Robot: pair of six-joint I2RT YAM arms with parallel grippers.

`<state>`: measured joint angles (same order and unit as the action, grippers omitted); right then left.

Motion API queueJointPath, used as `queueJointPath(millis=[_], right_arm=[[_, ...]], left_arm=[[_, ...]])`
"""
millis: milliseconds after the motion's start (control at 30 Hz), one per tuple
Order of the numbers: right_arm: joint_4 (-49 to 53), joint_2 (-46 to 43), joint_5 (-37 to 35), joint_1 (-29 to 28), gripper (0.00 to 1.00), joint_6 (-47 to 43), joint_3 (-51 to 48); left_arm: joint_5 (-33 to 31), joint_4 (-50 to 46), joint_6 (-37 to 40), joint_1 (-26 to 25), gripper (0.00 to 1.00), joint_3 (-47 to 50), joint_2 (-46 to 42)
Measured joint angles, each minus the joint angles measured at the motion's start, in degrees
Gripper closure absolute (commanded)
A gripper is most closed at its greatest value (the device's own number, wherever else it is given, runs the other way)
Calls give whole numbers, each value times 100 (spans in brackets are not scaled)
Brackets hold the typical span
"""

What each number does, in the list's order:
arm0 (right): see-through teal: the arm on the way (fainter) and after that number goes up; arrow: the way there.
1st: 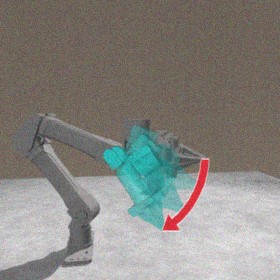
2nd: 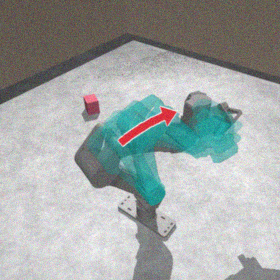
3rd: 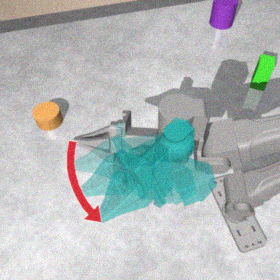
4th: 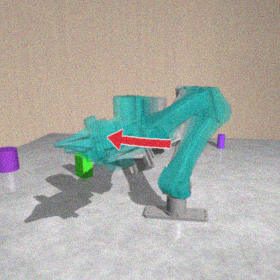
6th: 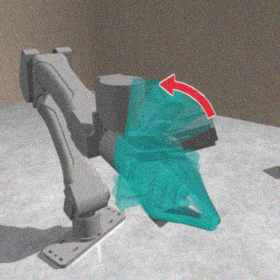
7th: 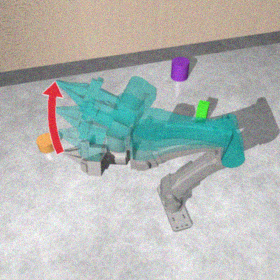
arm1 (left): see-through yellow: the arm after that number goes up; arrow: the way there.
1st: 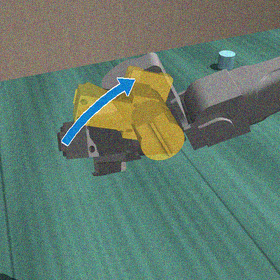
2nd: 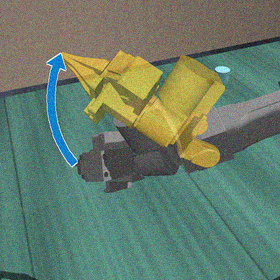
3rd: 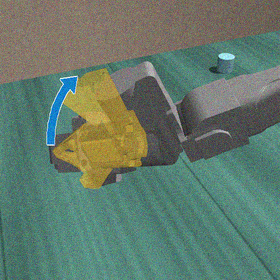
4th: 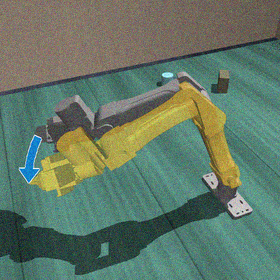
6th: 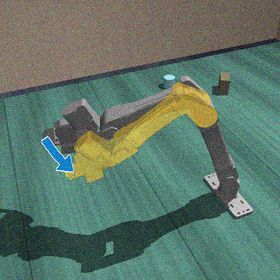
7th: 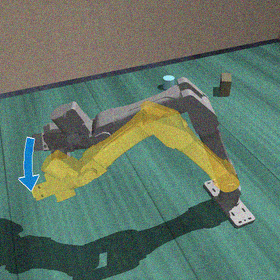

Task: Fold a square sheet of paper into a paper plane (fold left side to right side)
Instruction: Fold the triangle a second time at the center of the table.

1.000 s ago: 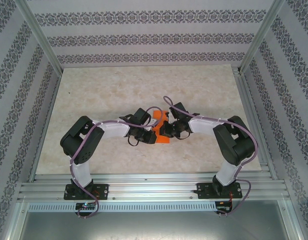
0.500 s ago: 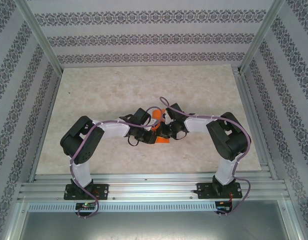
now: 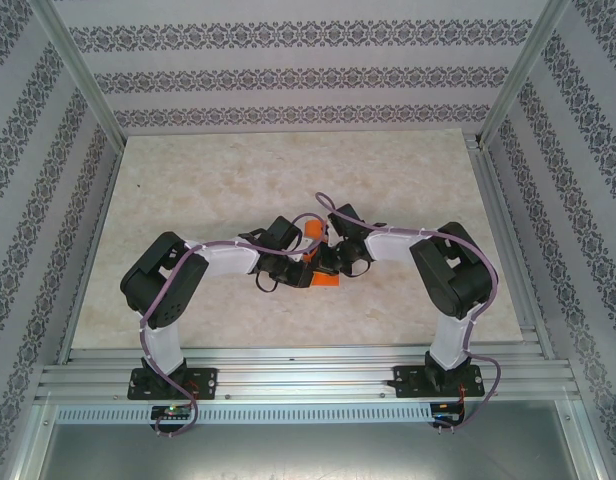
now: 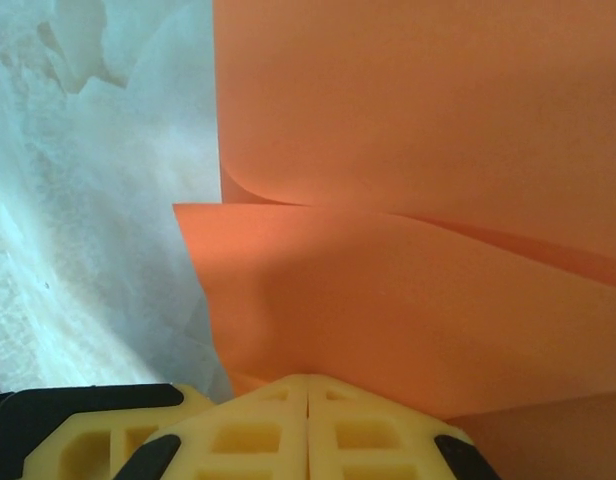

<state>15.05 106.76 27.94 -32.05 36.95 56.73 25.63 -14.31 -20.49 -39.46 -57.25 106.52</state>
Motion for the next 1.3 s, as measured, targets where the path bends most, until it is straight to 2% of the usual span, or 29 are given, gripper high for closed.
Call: queueJointPath(millis=[233, 467, 733, 967, 1167, 1300], right_arm=[[254, 7, -98, 118, 93, -326, 103], [448, 52, -101, 540, 92, -605, 219], [492, 57, -105, 570, 92, -715, 243], [662, 66, -116, 1375, 91, -1143, 295], [817, 66, -286, 1663, 91, -1342, 385], [874, -37, -542, 1766, 81, -1449, 385]], left_arm=[[-37, 229, 0, -4, 90, 50, 9], [-68, 428, 2, -4, 90, 63, 48], [-70, 470, 2, -4, 90, 74, 55], [-103, 623, 0, -4, 90, 114, 59], [-105, 625, 0, -7, 89, 114, 59], [-103, 601, 0, -7, 85, 111, 42]])
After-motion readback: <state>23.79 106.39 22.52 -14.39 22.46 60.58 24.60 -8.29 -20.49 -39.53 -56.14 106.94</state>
